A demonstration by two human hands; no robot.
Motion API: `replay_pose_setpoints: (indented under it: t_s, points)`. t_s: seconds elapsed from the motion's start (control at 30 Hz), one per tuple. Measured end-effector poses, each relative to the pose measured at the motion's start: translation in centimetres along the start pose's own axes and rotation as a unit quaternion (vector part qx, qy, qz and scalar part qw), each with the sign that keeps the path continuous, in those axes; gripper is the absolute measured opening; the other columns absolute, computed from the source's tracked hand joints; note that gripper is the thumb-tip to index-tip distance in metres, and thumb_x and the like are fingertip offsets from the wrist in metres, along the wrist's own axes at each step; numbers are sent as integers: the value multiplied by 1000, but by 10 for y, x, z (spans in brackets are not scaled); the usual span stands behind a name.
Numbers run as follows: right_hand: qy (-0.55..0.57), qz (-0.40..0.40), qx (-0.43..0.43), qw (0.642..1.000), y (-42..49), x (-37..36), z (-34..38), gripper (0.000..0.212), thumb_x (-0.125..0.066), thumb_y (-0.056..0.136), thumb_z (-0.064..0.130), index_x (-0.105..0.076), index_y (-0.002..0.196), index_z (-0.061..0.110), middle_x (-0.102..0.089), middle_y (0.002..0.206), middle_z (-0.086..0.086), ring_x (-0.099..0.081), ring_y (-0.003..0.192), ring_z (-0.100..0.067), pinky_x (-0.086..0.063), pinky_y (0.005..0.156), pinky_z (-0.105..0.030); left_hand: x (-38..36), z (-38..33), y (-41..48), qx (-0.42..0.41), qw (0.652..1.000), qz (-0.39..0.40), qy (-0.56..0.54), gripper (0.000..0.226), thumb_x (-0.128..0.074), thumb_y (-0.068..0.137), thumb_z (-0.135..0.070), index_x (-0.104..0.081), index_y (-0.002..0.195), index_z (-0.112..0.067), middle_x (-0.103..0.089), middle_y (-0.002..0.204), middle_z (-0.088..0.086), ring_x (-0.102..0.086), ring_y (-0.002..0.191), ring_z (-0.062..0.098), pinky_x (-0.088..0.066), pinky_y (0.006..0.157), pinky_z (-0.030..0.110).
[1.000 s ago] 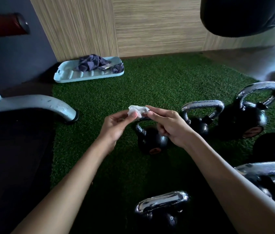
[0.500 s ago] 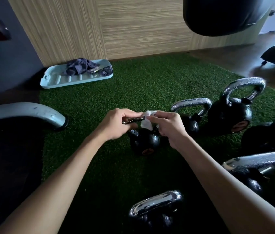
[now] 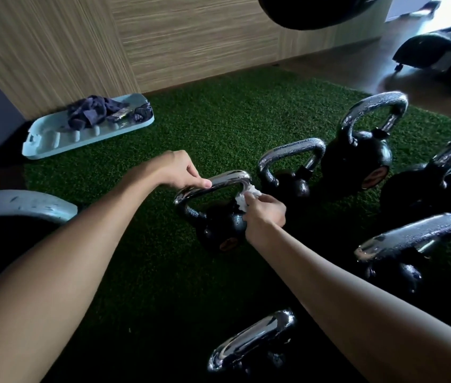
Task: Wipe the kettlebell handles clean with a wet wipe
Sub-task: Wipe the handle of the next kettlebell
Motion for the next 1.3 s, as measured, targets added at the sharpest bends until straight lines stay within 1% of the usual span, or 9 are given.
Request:
replay_pose_setpoints:
  t_s: [0.13,0.3,0.53,0.67,0.77,0.9,1.07,1.23,1.3]
  points:
    - [-13,-1,13,1000,-1,-3,-1,23,-79,87,33,-78,108,26,-71,92,3,-64,80,-15,-50,77,-23,-12,14,-9,44,997,-34,-52,52,-71,74,-72,-78,106,-33,-75,111,4,-61,93,20,-47,82,31]
    - [7,-5,31,999,-7,-14,11,18,-80,85,36,-80,99,24,-72,83,6,-66,73,-10,-50,71,-21,-21,14,-10,98,988,-74,-93,59,-72,66,-80,-80,95,-30,-74,112,2,-66,101,27,-54,96,41]
    - [16,6,76,997,0,-19,27,22,-86,79,37,-81,96,23,-69,73,14,-70,77,-7,-60,83,-28,-28,15,4,157,976,-82,-130,96,-76,59,-80,-68,119,-7,-70,120,15,-67,103,33,-53,94,41]
    - [-13,84,143,986,-23,-26,21,25,-89,77,34,-81,98,24,-77,85,11,-71,75,-1,-60,78,-21,-28,20,8,164,971,-75,-156,102,-78,57,-79,-65,118,2,-70,112,21,-64,87,27,-52,78,34]
    - [-27,123,162,979,-42,-30,14,22,-88,78,37,-81,96,27,-77,79,12,-71,72,0,-59,70,-19,-28,21,7,159,973,-76,-152,77,-77,70,-70,-70,110,-4,-71,105,19,-55,76,22,-40,59,28]
    - [21,73,96,993,-40,-33,24,13,-86,81,32,-74,79,27,-74,75,12,-68,69,-3,-59,74,-26,-24,20,6,150,971,-73,-173,82,-81,65,-69,-70,122,-11,-68,122,12,-64,100,27,-55,90,38]
    - [-22,116,40,992,-63,-40,-13,11,-83,84,33,-76,82,25,-74,72,12,-68,66,-5,-60,73,-29,-24,20,2,148,968,-65,-192,88,-84,60,-70,-69,123,-10,-65,130,11,-58,99,23,-44,80,32]
    - [-17,120,57,991,-59,-43,-19,10,-83,84,31,-77,83,23,-74,72,11,-71,69,-7,-60,73,-29,-26,23,-2,148,969,-73,-183,86,-79,62,-75,-71,124,-16,-64,135,11,-60,111,27,-44,84,32]
    - [-62,146,86,984,-61,-46,-25,13,-83,83,35,-77,81,24,-74,70,11,-69,67,-7,-57,64,-26,-26,24,-4,148,969,-78,-183,85,-77,62,-77,-71,125,-20,-62,138,10,-60,119,29,-46,89,34]
Point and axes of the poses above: each hand's wrist, its own y-axis towards the middle knuckle, its own x-axis out of the back of the hand, z = x × y, the point moved 1 cm from there along y, towards the middle knuckle
